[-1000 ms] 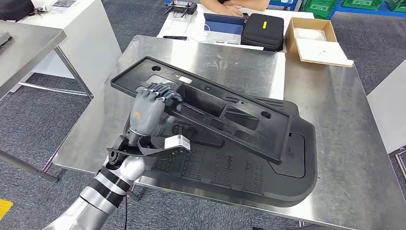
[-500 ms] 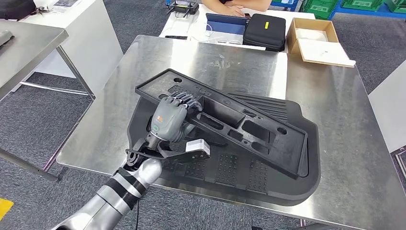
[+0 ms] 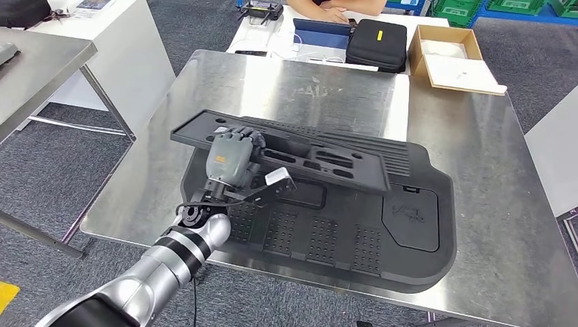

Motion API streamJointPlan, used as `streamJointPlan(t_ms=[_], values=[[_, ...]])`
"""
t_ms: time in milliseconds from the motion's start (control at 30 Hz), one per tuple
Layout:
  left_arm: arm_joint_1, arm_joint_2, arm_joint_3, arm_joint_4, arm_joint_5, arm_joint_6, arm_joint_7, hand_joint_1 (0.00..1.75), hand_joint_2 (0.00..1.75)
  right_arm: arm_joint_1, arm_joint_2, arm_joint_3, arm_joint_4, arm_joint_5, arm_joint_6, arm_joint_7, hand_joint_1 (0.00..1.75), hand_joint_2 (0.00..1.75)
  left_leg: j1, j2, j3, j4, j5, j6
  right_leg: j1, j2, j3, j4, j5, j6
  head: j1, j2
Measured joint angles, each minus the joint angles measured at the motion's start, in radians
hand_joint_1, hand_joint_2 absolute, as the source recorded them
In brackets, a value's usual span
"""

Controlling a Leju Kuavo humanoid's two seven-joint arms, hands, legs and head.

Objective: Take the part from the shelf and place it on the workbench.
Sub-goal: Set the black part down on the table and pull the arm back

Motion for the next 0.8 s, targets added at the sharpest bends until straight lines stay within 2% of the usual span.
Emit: streamJointPlan(t_ms=[167, 467, 500, 600, 633, 700, 800], values=[[-0.022, 0.0, 0.023, 0.092, -0.03, 0.001, 0.056, 1.75, 1.75, 0.0, 0.0, 0.0, 0.0, 0.005, 0.009, 0.0, 0.0, 0.0, 0.0, 0.0, 0.0, 0.0, 0.0, 0.0, 0.0, 0.0, 0.0, 0.0, 0.0, 0.0, 0.0, 0.0], [-0.024, 0.0, 0.043, 0.156, -0.036, -0.002, 0.065, 1.75, 1.75, -0.001, 0.0, 0.001, 0.0, 0.012, 0.015, 0.0, 0.0, 0.0, -0.001, 0.0, 0.0, 0.0, 0.0, 0.0, 0.0, 0.0, 0.0, 0.0, 0.0, 0.0, 0.0, 0.0], [-0.024, 0.0, 0.045, 0.159, -0.037, -0.003, 0.065, 1.64, 1.75, -0.001, 0.0, 0.001, 0.0, 0.012, 0.015, 0.0, 0.0, 0.0, 0.0, 0.0, 0.0, 0.0, 0.0, 0.0, 0.0, 0.0, 0.0, 0.0, 0.0, 0.0, 0.0, 0.0], [-0.026, 0.0, 0.052, 0.167, -0.027, -0.023, 0.053, 0.34, 1.75, -0.001, 0.0, 0.001, 0.0, 0.013, 0.015, -0.001, 0.0, 0.0, 0.0, 0.0, 0.0, 0.0, 0.0, 0.0, 0.0, 0.0, 0.0, 0.0, 0.0, 0.0, 0.0, 0.0], [-0.027, 0.0, 0.055, 0.169, -0.019, -0.043, 0.043, 0.0, 1.75, -0.001, 0.0, 0.001, 0.0, 0.014, 0.015, -0.001, 0.0, 0.0, 0.0, 0.0, 0.0, 0.0, 0.0, 0.0, 0.0, 0.0, 0.0, 0.0, 0.0, 0.0, 0.0, 0.0], [-0.03, -0.002, 0.064, 0.172, 0.007, -0.117, 0.017, 0.0, 1.75, -0.001, 0.0, 0.001, 0.0, 0.014, 0.017, -0.001, 0.0, 0.0, 0.0, 0.0, 0.0, 0.0, 0.0, 0.0, 0.0, 0.0, 0.0, 0.0, 0.0, 0.0, 0.0, 0.0], [-0.043, -0.009, 0.081, 0.169, 0.061, -0.3, -0.024, 0.0, 1.75, -0.001, -0.001, 0.001, 0.0, 0.012, 0.02, -0.002, 0.0, 0.0, 0.0, 0.0, 0.0, 0.0, 0.0, 0.0, 0.0, 0.0, 0.0, 0.0, 0.0, 0.0, 0.0, 0.0]])
